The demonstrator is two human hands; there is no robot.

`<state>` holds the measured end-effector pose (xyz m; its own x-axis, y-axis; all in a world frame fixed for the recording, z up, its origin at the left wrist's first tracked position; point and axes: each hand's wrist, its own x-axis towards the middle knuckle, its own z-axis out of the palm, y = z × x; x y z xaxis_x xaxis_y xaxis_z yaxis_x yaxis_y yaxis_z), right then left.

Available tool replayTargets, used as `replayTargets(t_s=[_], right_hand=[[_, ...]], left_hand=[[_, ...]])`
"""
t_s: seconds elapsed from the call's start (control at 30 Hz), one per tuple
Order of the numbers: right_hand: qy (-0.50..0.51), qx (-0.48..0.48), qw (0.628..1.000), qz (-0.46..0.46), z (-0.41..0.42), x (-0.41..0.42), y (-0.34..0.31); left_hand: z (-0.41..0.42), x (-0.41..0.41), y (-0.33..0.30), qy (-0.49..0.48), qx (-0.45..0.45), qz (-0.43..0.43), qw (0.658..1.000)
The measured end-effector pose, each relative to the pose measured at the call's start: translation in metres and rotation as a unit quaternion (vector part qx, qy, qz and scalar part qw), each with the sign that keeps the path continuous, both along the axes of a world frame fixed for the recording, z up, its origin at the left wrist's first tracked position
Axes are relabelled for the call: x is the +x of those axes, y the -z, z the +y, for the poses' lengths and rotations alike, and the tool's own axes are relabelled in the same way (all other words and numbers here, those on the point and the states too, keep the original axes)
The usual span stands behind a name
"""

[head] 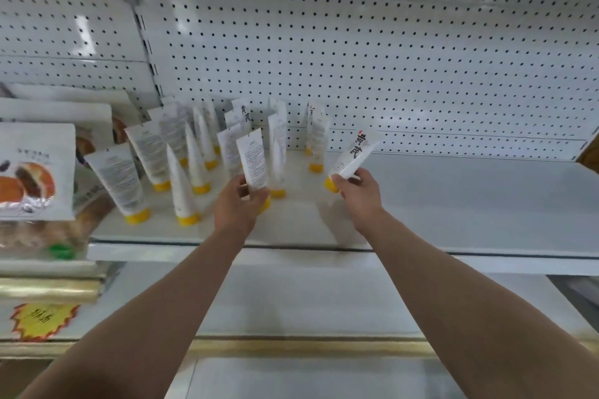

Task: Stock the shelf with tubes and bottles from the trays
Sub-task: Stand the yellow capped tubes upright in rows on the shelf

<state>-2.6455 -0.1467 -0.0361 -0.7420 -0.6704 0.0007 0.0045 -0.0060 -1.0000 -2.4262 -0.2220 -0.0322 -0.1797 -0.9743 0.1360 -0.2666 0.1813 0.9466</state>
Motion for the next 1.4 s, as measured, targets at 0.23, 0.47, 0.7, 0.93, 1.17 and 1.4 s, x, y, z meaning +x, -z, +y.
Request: replayTargets(t_s=[0.23,0.47,0.7,0.93,1.17,1.4], right_hand=[[0.011,0.039,0.998,0.042,-0.016,0.013,-0.002],[0.031,0.064,0.995,0.065,-0.020,0.016,-0.004],[0.028,0.079,0.992,0.091,-0.022,0.023,-0.004],[0.036,0.091,0.990,0.105,-0.023,0.025,-0.004],[0.041,0.116,0.985,0.122,-0.027,0.028,-0.005],[0.046,0.133,0.979,0.148,-0.031,0.030,-0.004]], left_hand=[[-0.011,0.032,0.007,-0.019,0.007,0.003,1.000],[-0.005,0.039,0.004,-0.012,0.003,-0.007,1.000],[-0.006,0.049,0.012,-0.017,0.000,-0.031,0.999],[0.001,0.053,0.009,-0.002,-0.005,-0.026,1.000],[0.003,0.059,0.010,0.017,-0.004,-0.028,0.999],[0.003,0.060,0.015,0.005,-0.005,-0.041,0.999]])
